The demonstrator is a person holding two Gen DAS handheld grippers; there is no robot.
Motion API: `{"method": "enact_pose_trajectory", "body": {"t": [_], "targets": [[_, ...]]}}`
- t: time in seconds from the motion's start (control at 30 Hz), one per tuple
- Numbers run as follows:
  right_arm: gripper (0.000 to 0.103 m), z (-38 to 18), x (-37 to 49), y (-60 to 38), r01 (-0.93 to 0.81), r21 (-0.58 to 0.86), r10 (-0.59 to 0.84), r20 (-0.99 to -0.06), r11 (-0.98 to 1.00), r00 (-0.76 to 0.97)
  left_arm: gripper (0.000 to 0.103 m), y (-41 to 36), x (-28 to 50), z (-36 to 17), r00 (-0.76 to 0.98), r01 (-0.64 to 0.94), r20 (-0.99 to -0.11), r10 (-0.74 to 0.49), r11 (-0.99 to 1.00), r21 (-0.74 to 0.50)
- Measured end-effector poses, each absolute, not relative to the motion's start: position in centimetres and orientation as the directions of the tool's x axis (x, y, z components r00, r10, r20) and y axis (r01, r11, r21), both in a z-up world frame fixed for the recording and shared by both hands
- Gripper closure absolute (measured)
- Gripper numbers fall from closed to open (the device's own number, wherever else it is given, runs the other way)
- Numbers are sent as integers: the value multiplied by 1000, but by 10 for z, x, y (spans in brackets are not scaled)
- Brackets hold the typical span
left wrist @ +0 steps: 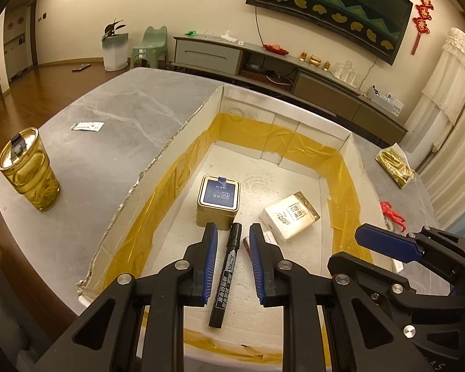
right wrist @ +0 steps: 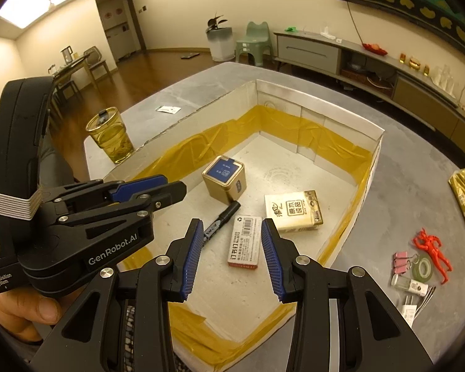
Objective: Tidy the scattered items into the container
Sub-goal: 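Lower the marker and staples box into the box and open both tools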
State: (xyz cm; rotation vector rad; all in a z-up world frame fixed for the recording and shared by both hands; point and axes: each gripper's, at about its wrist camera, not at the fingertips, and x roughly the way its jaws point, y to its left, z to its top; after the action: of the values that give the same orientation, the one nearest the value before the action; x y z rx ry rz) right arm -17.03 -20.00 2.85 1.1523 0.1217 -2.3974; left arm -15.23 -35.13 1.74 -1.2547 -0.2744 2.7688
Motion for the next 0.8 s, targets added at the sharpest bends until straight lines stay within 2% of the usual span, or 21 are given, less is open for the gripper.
{"method": "enact_pose_trajectory", "body": {"t": [0.8], "targets": [[61,60,-126,-196,452,117,-389,-720,-884,-575,80,-336,-107,68,-765,-20,-641,62,-997,-73]]}}
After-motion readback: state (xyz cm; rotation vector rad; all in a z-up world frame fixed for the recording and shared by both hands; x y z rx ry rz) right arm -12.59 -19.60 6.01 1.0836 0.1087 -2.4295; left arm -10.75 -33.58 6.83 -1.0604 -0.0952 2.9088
